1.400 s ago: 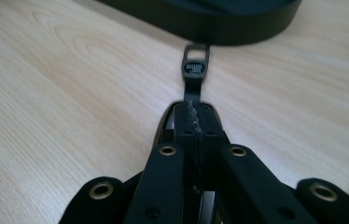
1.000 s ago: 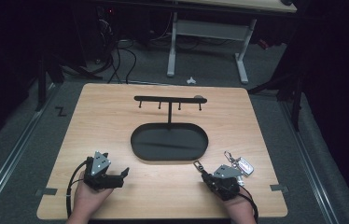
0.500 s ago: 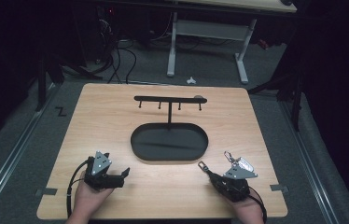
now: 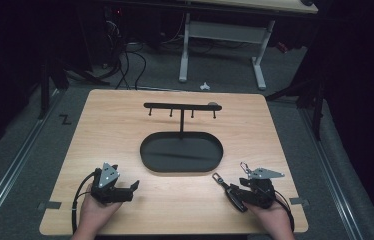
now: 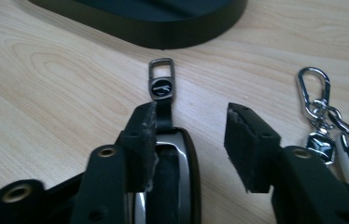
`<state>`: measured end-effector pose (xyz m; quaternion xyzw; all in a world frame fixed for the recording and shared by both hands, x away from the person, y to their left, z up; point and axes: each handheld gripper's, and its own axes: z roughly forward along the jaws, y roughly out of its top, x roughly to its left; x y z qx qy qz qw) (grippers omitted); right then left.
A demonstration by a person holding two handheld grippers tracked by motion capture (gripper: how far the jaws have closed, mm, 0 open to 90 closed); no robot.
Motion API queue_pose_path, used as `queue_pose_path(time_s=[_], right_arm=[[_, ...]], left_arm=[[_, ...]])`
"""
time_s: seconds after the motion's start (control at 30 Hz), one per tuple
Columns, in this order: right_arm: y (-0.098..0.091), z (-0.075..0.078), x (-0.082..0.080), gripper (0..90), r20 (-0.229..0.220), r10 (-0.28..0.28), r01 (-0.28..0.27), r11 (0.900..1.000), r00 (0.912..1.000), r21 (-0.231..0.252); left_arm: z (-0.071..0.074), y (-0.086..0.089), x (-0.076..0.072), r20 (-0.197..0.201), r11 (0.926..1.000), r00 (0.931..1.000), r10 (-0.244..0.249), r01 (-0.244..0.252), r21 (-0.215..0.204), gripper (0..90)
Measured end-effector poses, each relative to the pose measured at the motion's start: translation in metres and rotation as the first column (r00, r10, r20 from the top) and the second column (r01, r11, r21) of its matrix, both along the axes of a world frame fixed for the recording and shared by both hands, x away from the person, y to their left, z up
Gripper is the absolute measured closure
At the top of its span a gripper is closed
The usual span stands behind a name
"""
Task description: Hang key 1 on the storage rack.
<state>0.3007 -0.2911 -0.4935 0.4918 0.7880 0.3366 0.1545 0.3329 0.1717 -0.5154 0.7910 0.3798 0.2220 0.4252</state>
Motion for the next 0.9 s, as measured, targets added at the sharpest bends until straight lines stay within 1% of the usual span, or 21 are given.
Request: queue_pose_path(time_s=[0.03,0.07,0.1,0.13,0.17,0.2,0.23,0.3,0.33,0.37,0.4,0.47,0.53,0.6,0.63,0.67,0.7,0.8,0.83,0.9], right_arm=[[0.000,0.000,0.000,52.0,0.000,0.000,0.000,1.0000,1.0000,0.000],[-0.001,0.002,0.003,51.7,-0.027,-0.004,0.004,0.9997,0.9996,-0.025],[-0.001,0.002,0.003,51.7,-0.027,-0.004,0.004,0.9997,0.9996,-0.025],[-0.001,0.006,0.007,50.9,-0.056,0.005,-0.008,0.9984,0.9984,-0.056],[-0.001,0.006,0.007,50.9,-0.056,0.005,-0.008,0.9984,0.9984,-0.056],[0.000,0.008,0.009,50.6,-0.071,0.009,-0.015,0.9970,0.9974,-0.076],[0.001,0.010,0.011,50.2,-0.092,0.012,-0.021,0.9951,0.9957,-0.097],[0.002,0.012,0.015,48.8,-0.124,0.016,-0.032,0.9913,0.9921,-0.127],[0.004,0.015,0.019,47.5,-0.149,0.006,-0.032,0.9846,0.9888,-0.172],[0.004,0.015,0.019,47.5,-0.149,0.006,-0.032,0.9846,0.9888,-0.172],[0.004,0.016,0.020,47.1,-0.160,0.003,-0.033,0.9817,0.9871,-0.188],[0.005,0.018,0.025,46.2,-0.198,-0.008,-0.033,0.9784,0.9802,-0.204],[0.007,0.019,0.031,44.7,-0.240,-0.012,-0.043,0.9735,0.9706,-0.224],[0.010,0.020,0.035,41.9,-0.271,-0.010,-0.063,0.9633,0.9626,-0.261],[0.012,0.021,0.039,41.3,-0.298,-0.009,-0.081,0.9543,0.9544,-0.288],[0.013,0.021,0.040,41.1,-0.307,-0.015,-0.081,0.9518,0.9515,-0.296],[0.015,0.021,0.043,41.0,-0.325,-0.015,-0.091,0.9466,0.9455,-0.309],[0.018,0.022,0.050,39.9,-0.367,-0.032,-0.098,0.9382,0.9297,-0.332],[0.018,0.023,0.053,39.4,-0.383,-0.032,-0.108,0.9342,0.9231,-0.340],[0.020,0.025,0.058,39.6,-0.407,-0.038,-0.118,0.9285,0.9128,-0.352]], left_arm=[[0.000,0.000,0.000,-0.003,1.0000,1.0000,-0.002,0.002,0.000,5.6],[-0.001,0.000,0.000,-0.004,1.0000,1.0000,-0.004,0.004,0.000,5.7],[-0.001,-0.001,0.000,-0.003,1.0000,1.0000,-0.004,0.004,0.001,5.7],[-0.001,-0.001,0.000,-0.002,1.0000,1.0000,-0.006,0.006,0.001,5.7],[-0.001,-0.001,0.000,-0.002,1.0000,1.0000,-0.007,0.007,0.000,5.7],[-0.001,0.000,0.000,-0.001,1.0000,1.0000,-0.007,0.007,0.000,5.8],[-0.001,0.000,0.000,-0.001,1.0000,1.0000,-0.008,0.008,0.000,5.8],[-0.002,0.001,0.001,-0.005,0.9999,1.0000,-0.005,0.005,-0.015,6.1],[-0.002,0.000,0.002,-0.007,0.9998,1.0000,-0.005,0.005,-0.018,6.1],[-0.002,0.000,0.002,-0.007,0.9998,1.0000,-0.007,0.007,-0.020,6.1],[-0.002,0.000,0.003,-0.009,0.9997,0.9999,-0.013,0.012,-0.022,6.2],[-0.002,0.000,0.003,-0.009,0.9997,0.9998,-0.017,0.017,-0.019,6.2],[-0.002,0.000,0.003,-0.004,0.9996,0.9999,-0.016,0.016,-0.022,6.2],[-0.001,0.002,0.002,0.001,0.9994,0.9999,-0.012,0.012,-0.032,6.5],[-0.001,0.003,0.002,0.003,0.9993,0.9999,-0.012,0.012,-0.034,6.6],[0.000,0.003,0.002,0.005,0.9994,0.9999,-0.012,0.012,-0.034,6.6],[0.000,0.003,0.002,0.007,0.9994,0.9999,-0.012,0.012,-0.033,6.6],[0.000,0.003,0.001,0.008,0.9995,0.9999,-0.014,0.014,-0.029,6.6],[0.001,0.003,0.001,0.009,0.9995,0.9999,-0.015,0.015,-0.028,6.6],[0.001,0.003,0.001,0.009,0.9995,0.9998,-0.016,0.017,-0.026,6.6]])
